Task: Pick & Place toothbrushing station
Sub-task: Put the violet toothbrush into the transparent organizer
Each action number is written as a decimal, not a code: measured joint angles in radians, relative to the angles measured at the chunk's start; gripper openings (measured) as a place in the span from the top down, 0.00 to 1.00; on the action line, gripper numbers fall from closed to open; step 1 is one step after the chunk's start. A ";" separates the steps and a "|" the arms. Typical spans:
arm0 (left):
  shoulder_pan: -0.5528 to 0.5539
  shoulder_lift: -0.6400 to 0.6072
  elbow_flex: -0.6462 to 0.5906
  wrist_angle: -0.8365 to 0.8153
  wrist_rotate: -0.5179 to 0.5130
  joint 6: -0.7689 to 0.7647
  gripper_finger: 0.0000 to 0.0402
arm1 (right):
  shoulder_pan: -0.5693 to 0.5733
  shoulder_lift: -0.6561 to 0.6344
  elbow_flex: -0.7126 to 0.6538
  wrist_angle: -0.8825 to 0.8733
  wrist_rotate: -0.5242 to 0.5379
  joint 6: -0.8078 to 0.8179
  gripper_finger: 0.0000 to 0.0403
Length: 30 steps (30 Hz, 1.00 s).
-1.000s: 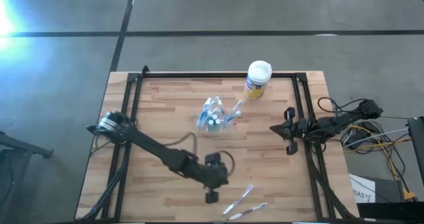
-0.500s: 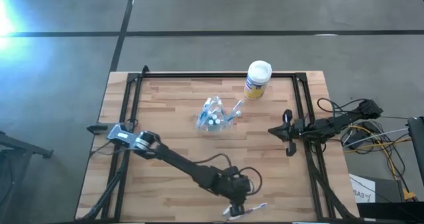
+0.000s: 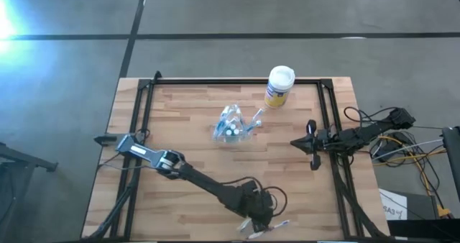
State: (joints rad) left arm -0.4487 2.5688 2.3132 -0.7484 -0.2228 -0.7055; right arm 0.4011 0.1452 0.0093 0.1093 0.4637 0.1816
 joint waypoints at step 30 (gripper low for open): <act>0.028 -0.114 -0.030 -0.436 -0.021 0.211 0.49 | 0.000 0.028 0.001 0.000 0.001 0.031 0.98</act>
State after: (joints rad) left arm -0.4202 2.4546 2.2829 -1.1845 -0.2436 -0.4949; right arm 0.4015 0.1730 0.0101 0.1092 0.4644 0.2127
